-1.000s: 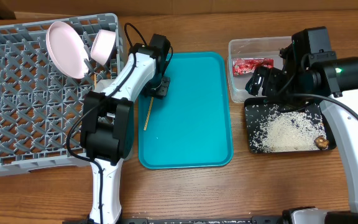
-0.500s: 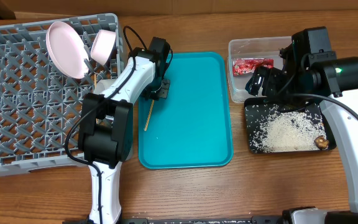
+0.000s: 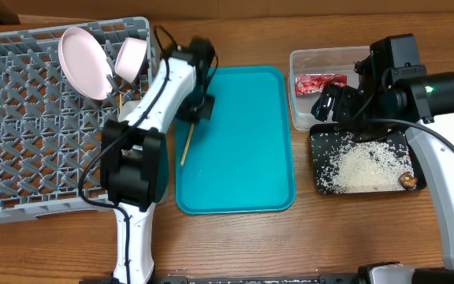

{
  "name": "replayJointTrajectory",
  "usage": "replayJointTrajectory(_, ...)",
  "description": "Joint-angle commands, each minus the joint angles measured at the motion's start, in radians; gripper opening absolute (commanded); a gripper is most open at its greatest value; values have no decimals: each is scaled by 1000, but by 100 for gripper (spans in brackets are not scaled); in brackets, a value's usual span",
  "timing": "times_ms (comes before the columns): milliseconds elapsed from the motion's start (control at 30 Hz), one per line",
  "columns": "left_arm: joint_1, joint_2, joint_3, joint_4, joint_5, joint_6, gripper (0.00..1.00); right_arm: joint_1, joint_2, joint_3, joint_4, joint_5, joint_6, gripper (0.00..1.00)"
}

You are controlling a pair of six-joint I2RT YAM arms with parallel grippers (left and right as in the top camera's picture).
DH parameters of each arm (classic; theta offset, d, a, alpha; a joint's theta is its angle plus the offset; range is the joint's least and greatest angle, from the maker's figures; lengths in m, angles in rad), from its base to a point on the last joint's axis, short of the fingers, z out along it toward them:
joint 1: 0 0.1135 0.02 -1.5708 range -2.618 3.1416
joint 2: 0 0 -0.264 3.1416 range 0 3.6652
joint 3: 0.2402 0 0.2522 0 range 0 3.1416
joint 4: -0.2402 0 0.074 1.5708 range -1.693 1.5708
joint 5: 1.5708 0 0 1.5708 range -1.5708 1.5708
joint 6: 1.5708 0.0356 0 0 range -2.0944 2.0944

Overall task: Sort waste into correct bins and load items into the dishwasher
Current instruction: 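Lift the chopstick and carry it over the rack's front, then lower the chopstick into the rack and open the left gripper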

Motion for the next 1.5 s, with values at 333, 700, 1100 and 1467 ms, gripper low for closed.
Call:
replayJointTrajectory(333,2,-357,206,-315,-151,-245,4,-2,-8,10,3,10,2,100)
replayJointTrajectory(700,110,-563,46,-352,-346,-362,4,-2,-8,10,3,10,2,100)
replayJointTrajectory(1100,277,-555,-317,31,-269,-123,4,-2,-8,10,3,10,2,100)
replayJointTrajectory(1467,340,-537,-455,162,-262,-100,63,-2,-8,10,3,10,2,100)
